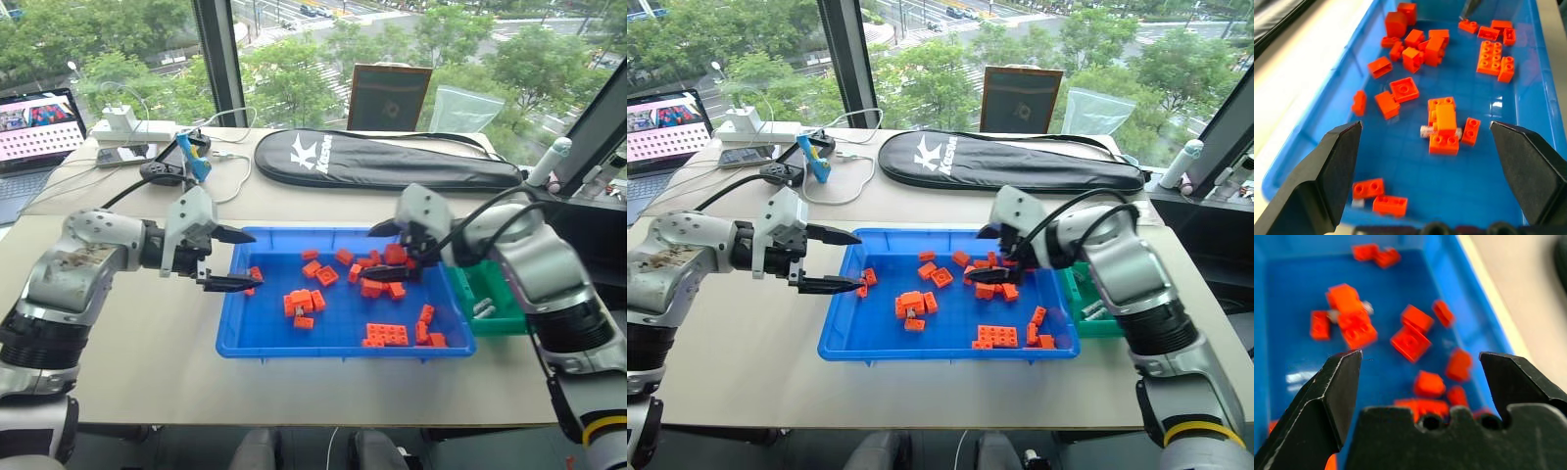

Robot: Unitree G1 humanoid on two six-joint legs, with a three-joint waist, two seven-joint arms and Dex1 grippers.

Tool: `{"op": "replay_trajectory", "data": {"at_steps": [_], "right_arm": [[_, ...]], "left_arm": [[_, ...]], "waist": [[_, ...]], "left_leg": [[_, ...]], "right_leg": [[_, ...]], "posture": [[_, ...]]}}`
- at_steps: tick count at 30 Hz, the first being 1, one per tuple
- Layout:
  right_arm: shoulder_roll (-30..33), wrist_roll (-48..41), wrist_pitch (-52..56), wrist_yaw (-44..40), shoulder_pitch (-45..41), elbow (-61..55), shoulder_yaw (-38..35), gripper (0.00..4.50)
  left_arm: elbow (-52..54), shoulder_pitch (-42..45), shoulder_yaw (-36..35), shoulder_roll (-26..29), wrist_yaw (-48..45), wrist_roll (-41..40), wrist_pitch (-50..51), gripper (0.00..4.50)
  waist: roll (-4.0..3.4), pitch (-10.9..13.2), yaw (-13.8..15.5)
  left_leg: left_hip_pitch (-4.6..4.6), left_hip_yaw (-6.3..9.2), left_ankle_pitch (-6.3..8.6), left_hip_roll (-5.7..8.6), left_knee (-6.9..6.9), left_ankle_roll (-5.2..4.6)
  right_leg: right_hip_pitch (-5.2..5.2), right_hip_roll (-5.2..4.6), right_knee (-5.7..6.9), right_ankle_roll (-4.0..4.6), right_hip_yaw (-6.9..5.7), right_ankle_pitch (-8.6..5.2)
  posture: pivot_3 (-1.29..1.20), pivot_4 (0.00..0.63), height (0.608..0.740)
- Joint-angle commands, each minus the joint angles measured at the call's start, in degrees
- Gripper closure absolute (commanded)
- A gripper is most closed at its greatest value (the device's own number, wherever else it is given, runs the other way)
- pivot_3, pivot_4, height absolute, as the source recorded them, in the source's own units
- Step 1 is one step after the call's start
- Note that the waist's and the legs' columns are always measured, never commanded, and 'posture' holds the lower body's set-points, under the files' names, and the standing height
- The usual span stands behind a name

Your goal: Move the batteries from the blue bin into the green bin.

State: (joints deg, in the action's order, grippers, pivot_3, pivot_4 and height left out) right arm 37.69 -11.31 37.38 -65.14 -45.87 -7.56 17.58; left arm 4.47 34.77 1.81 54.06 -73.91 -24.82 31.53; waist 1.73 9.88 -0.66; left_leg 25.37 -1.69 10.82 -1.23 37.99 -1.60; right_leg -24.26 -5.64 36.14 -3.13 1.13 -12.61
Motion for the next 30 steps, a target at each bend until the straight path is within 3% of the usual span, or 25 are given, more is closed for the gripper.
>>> {"op": "replay_trajectory", "data": {"at_steps": [1,10,26,30], "right_arm": [[-3.6,0.4,-0.5,0.9,0.3,-1.6,3.5,0.04],[-9.0,5.3,-6.5,2.5,0.3,6.3,9.5,0.04],[-14.2,7.6,-13.4,0.8,-1.3,18.2,9.3,0.04],[-15.7,8.1,-14.6,0.9,-0.9,20.3,9.8,1.10]], "left_arm": [[3.4,-1.8,-4.4,3.4,-0.3,-1.6,1.5,0.00],[8.8,-6.9,-8.2,6.0,1.8,-4.1,4.9,0.00],[9.4,-6.7,-6.6,5.2,3.4,-4.6,4.8,0.00],[9.4,-6.7,-6.5,4.9,3.5,-4.7,4.7,0.00]], "waist": [[0.00,0.0,-0.1],[0.02,0.0,-0.2],[0.01,0.0,-0.2],[0.01,0.0,-0.2]], "left_leg": [[0.00,0.00,0.00,-0.01,0.00,0.00],[-0.05,0.00,0.00,-0.12,0.00,0.01],[-0.05,-0.06,0.00,-0.49,0.00,0.05],[-0.05,-0.06,0.00,-0.50,0.00,0.06]], "right_leg": [[-0.01,0.00,0.00,0.00,0.00,0.00],[-0.01,0.12,0.04,0.04,-0.03,0.01],[-0.08,0.49,0.03,0.28,-0.03,0.12],[-0.09,0.50,0.03,0.29,-0.03,0.12]], "posture": [[0.00,0.150,0.740],[0.00,0.150,0.740],[0.00,0.150,0.740],[0.00,0.150,0.740]]}}
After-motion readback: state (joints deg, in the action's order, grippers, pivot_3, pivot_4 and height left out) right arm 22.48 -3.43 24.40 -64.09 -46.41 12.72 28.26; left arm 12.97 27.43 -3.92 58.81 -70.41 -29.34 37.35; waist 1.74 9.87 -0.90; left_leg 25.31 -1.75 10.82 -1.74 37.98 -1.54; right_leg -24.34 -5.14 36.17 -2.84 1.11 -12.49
